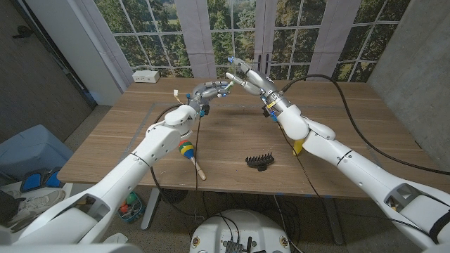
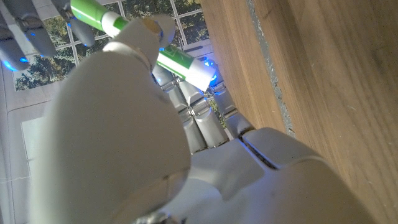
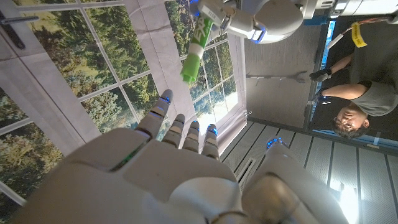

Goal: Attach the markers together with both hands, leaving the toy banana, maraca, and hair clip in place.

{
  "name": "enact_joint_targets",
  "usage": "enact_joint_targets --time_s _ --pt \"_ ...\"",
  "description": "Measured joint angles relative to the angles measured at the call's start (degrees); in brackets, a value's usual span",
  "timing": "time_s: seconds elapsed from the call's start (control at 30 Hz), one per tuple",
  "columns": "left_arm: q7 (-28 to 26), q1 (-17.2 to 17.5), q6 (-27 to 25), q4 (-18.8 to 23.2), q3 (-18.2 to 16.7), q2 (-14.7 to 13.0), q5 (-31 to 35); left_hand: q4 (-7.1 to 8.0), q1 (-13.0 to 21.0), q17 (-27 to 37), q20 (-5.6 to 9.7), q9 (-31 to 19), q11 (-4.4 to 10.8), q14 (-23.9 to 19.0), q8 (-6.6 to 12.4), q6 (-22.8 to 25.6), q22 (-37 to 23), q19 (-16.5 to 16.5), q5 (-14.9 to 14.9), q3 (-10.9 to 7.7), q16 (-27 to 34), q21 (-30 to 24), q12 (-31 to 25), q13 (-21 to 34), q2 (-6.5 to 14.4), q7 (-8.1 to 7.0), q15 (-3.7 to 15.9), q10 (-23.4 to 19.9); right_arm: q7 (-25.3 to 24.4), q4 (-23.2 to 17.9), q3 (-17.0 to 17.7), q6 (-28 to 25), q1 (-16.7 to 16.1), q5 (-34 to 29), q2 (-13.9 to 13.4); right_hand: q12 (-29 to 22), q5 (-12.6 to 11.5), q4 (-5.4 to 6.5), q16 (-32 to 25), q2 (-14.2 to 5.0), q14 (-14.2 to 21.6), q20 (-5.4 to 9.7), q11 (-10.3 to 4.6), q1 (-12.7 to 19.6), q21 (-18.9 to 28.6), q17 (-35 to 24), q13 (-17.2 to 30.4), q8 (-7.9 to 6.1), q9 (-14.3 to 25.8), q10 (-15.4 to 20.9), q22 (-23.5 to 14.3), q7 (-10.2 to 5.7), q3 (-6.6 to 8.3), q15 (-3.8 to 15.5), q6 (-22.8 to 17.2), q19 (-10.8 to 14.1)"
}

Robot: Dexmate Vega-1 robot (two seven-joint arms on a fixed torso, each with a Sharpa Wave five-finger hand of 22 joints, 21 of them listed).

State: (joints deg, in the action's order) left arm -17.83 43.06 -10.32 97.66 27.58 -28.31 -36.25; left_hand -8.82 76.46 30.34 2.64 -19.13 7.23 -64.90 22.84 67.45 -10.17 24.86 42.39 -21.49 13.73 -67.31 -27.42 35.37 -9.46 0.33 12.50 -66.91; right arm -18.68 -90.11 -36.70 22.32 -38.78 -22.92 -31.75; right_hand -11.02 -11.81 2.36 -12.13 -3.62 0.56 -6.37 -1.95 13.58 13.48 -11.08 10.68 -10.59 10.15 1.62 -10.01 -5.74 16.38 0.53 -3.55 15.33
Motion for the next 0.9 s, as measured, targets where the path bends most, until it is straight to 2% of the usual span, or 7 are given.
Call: enact_joint_targets --time_s 0.33,0.37,0.43,0.57,0.63,0.73,0.9 --pt "-2.83 -0.31 -4.21 3.60 1.46 -2.26 6.92 0.09 0.53 -0.59 -0.18 0.17 0.00 0.96 -0.71 -0.75 -0.11 -1.63 -0.63 1.02 -0.04 0.00 2.26 -0.70 0.54 -0.74 -0.53 0.00 -0.16 -1.51 1.96 0.33 -1.57 1.64 -0.65 0.00 0.50 -0.47 0.00 0.00 0.08 0.00 0.21 0.00 -0.42 -0.27 0.00 0.00 0.00 0.22 -0.28 0.19 0.00 0.09 -0.24 0.00" --pt "-2.94 -0.65 -5.16 4.73 1.98 -3.16 7.97 0.09 0.55 -0.61 -0.06 0.13 0.01 1.20 -0.83 -0.99 -0.11 -1.81 -0.70 1.02 -0.03 0.00 2.37 -0.73 0.56 -0.89 -0.52 0.01 -0.12 -1.84 2.27 0.31 -1.81 2.15 -0.80 0.00 0.50 -0.47 0.00 0.00 0.08 0.00 0.22 0.00 -0.42 -0.27 0.00 -0.07 0.00 0.22 -0.28 -0.01 0.00 0.09 -0.45 0.00" --pt "-3.07 -0.88 -6.28 5.31 2.28 -3.64 9.16 0.13 0.75 -0.80 -0.18 0.10 0.01 1.58 -0.84 -1.36 -0.11 -2.23 -1.11 1.38 -0.37 0.00 2.88 -0.76 0.76 -0.54 -0.73 0.01 0.02 -2.22 2.63 0.17 -2.13 2.43 -0.97 0.00 0.50 -0.47 0.00 0.00 0.08 0.02 0.21 0.00 -0.42 -0.27 0.00 -0.23 0.00 0.22 -0.28 -0.01 0.00 0.09 -0.45 0.01" --pt "-3.35 -1.55 -8.94 6.67 3.09 -4.74 11.89 0.10 0.90 -0.87 -0.08 0.10 0.01 1.99 -0.84 -1.60 -0.10 -2.56 -1.59 1.50 -0.42 0.32 3.35 -0.90 0.91 -0.75 -0.93 0.01 0.64 -2.93 3.42 -0.38 -2.83 3.34 -1.41 -0.10 0.50 -0.71 -0.40 -0.16 0.31 1.63 -0.16 -0.13 -0.42 -0.49 0.00 -0.23 0.00 0.60 -0.27 0.21 0.24 -0.14 -1.10 1.15" --pt "-3.56 -1.95 -10.27 7.38 3.59 -5.28 13.24 0.10 0.91 -1.10 -0.09 0.10 0.01 2.27 -0.84 -2.01 -0.10 -2.76 -1.59 1.51 -0.42 0.45 3.62 -0.93 0.92 -0.52 -1.03 0.01 1.13 -3.24 3.76 -0.70 -3.13 4.13 -1.61 -0.23 0.50 -0.71 -0.45 -0.90 0.39 2.48 0.06 -0.85 -0.42 -0.61 0.00 -0.46 0.00 0.91 -0.27 0.30 0.24 -0.23 -1.37 1.22" --pt "-3.90 -2.73 -12.41 8.54 4.64 -6.09 15.51 0.07 1.12 -1.14 -0.27 0.16 0.01 2.28 -0.84 -2.08 -0.10 -2.94 -2.04 1.96 -0.42 0.45 3.80 -1.09 1.13 -0.46 -1.03 0.01 2.35 -3.75 4.39 -1.42 -3.61 6.01 -1.92 -0.45 0.50 -0.70 -0.45 -1.98 0.39 2.49 -0.30 -0.90 -0.43 -0.80 0.00 -0.49 0.00 1.37 -0.27 0.50 0.25 -0.23 -1.98 1.23" --pt "-4.64 -3.70 -16.07 9.88 6.28 -6.97 19.62 0.07 1.11 -1.25 -0.28 0.27 0.02 2.57 -0.84 -2.17 -0.10 -2.95 -2.37 1.97 -0.42 0.45 4.20 -1.23 1.13 -0.54 -1.33 0.02 4.78 -4.29 5.27 -2.83 -4.23 9.76 -2.34 -0.46 0.54 -0.54 -0.45 -2.31 0.39 2.48 -0.30 -1.23 -0.42 -1.06 0.00 -0.49 0.00 1.79 -0.27 0.71 0.41 -0.23 -2.40 1.23"
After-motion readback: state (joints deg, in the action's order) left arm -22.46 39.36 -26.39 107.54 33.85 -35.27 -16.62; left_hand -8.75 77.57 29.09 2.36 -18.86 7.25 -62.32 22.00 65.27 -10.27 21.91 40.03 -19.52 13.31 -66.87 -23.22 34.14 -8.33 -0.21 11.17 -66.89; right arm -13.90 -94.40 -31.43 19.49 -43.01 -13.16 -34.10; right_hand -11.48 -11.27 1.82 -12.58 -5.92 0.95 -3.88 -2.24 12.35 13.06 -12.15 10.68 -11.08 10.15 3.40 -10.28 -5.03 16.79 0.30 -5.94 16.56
